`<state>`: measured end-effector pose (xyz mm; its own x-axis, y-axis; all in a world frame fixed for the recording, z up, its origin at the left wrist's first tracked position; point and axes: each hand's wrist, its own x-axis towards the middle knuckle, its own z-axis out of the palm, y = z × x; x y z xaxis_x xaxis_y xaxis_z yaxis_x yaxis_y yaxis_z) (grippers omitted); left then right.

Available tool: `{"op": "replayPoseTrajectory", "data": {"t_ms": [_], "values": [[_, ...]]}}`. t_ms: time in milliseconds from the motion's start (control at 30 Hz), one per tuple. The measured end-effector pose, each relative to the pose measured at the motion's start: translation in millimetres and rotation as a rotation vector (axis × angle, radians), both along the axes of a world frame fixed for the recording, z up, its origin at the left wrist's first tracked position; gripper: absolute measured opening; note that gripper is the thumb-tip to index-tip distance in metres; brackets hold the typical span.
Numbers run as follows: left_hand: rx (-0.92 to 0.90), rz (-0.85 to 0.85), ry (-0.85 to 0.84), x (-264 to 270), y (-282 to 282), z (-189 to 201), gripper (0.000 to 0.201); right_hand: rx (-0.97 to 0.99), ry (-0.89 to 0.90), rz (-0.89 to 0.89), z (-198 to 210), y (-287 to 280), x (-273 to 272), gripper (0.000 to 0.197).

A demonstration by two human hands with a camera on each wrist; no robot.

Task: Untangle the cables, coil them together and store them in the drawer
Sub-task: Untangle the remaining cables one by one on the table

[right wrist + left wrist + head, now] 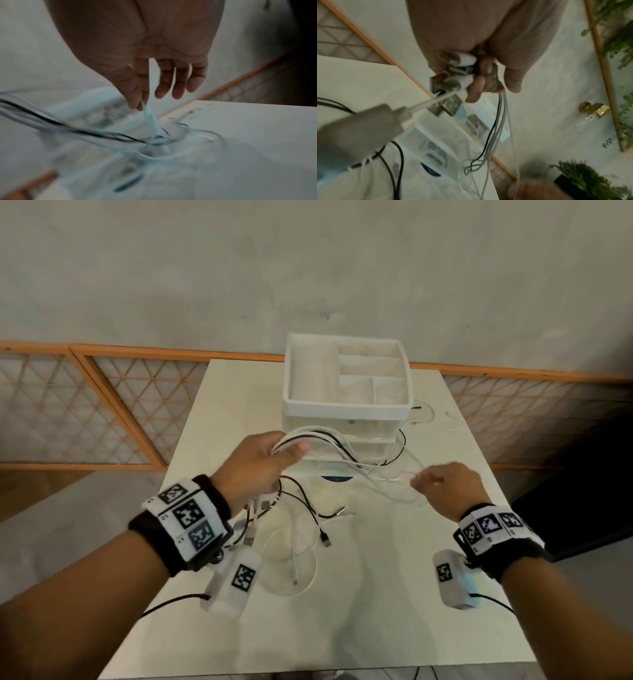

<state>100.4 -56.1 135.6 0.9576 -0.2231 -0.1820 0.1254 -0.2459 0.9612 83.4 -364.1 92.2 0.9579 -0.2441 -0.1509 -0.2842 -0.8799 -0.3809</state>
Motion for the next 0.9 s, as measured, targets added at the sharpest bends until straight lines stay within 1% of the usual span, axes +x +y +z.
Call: {"op": "replayPoseTrajectory", "data": {"t_ms": [33,67,100,133,167,233,267,300,367,400,467,533,600,700,767,833,900], "values": [[-0.015,0.012,-0.021,2.6,3.6,0.5,0.034,0.010,0.093,-0.082,-14.3,-9.0,-0.2,0.014],[0.001,0.015,-0.048,5.4,6.1,-1.8,0.036,0.042,0.147,-0.148,-25.1,-13.6,0.4,0.012],[0.046,0.005,-0.081,7.3,7.4,-4.6,0.038,0.103,0.146,-0.203,-30.9,-15.4,2.8,0.012],[0.107,-0.018,-0.118,9.0,8.7,-9.5,0.040,0.200,0.085,-0.258,-30.6,-16.3,7.7,0.013],[0.176,-0.049,-0.150,10.2,9.9,-14.7,0.041,0.322,-0.025,-0.304,-23.5,-16.8,13.3,0.013],[0.306,-0.101,-0.175,11.5,14.2,-26.5,0.043,0.571,-0.313,-0.372,6.1,-17.9,22.4,0.012],[0.363,-0.115,-0.168,12.0,17.6,-33.1,0.045,0.630,-0.431,-0.366,24.4,-18.0,26.2,0.012],[0.418,-0.122,-0.148,12.5,21.4,-40.1,0.048,0.638,-0.516,-0.340,40.4,-18.2,29.3,0.016],[0.525,-0.136,-0.108,13.4,30.3,-53.8,0.054,0.637,-0.606,-0.296,59.5,-18.0,36.2,0.032],[0.556,-0.147,-0.090,13.2,34.3,-59.5,0.057,0.647,-0.612,-0.292,62.0,-18.7,40.1,0.038],[0.556,-0.167,-0.068,12.3,38.7,-66.6,0.059,0.641,-0.603,-0.303,60.4,-20.1,47.9,0.041],[0.548,-0.189,-0.070,11.2,38.6,-68.0,0.051,0.623,-0.560,-0.300,54.5,-20.7,55.1,0.039],[0.592,-0.193,-0.081,10.8,37.0,-67.2,0.044,0.633,-0.486,-0.251,46.9,-20.7,61.5,0.036],[0.647,-0.188,0.009,11.7,40.3,-71.0,0.049,0.672,-0.473,-0.213,39.1,-22.9,70.3,0.029],[0.629,-0.175,0.077,11.9,43.2,-75.3,0.051,0.696,-0.501,-0.223,38.7,-25.7,76.3,0.030],[0.589,-0.145,0.088,12.0,42.7,-76.2,0.052,0.714,-0.490,-0.222,34.6,-28.9,82.9,0.030],[0.471,-0.087,0.074,12.6,36.9,-73.1,0.048,0.723,-0.425,-0.187,22.9,-33.4,90.2,0.025]]}}
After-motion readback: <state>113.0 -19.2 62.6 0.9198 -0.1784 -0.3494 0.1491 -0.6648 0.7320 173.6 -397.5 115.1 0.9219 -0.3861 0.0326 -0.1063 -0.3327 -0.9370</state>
